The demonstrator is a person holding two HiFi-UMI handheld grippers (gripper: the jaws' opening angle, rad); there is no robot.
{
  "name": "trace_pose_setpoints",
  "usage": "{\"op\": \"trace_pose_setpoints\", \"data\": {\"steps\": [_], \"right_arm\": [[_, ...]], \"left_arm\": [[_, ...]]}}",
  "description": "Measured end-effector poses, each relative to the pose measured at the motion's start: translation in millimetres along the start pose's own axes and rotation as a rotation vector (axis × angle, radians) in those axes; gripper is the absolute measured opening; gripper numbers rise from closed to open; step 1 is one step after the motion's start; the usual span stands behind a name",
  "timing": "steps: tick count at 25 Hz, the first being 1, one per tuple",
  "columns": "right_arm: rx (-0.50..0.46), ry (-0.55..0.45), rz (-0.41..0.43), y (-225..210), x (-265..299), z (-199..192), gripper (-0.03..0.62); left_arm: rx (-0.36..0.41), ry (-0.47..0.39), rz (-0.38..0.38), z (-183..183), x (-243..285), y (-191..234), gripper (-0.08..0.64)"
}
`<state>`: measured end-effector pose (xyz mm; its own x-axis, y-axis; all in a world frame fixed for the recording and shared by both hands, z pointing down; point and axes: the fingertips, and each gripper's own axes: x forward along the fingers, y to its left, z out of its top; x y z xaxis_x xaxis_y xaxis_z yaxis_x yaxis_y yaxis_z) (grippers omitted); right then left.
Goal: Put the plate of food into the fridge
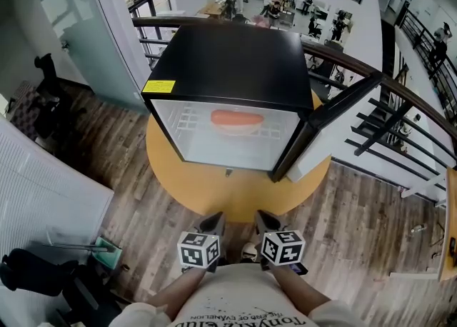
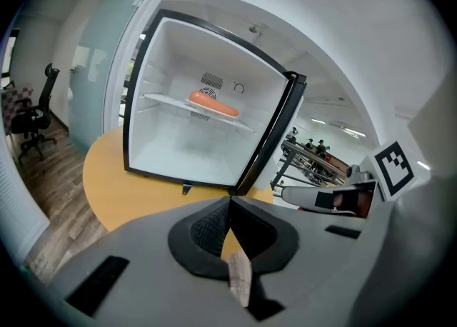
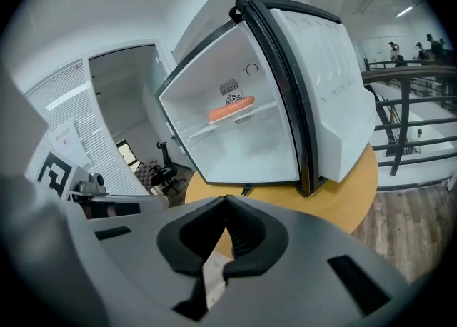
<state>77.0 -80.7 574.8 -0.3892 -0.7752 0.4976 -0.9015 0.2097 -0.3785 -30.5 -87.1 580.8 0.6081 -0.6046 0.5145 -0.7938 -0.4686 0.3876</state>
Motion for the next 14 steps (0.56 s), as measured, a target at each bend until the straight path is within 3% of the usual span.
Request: {"op": "trace_pose_setpoints", "data": {"steps": [14], "right_arm": [[-0.012, 0.003, 0.007, 1.8, 5.1, -4.4, 0.026]], "left_arm": [[0.005, -0.003, 0.008, -2.5, 1.0, 5.8, 0.023]]}}
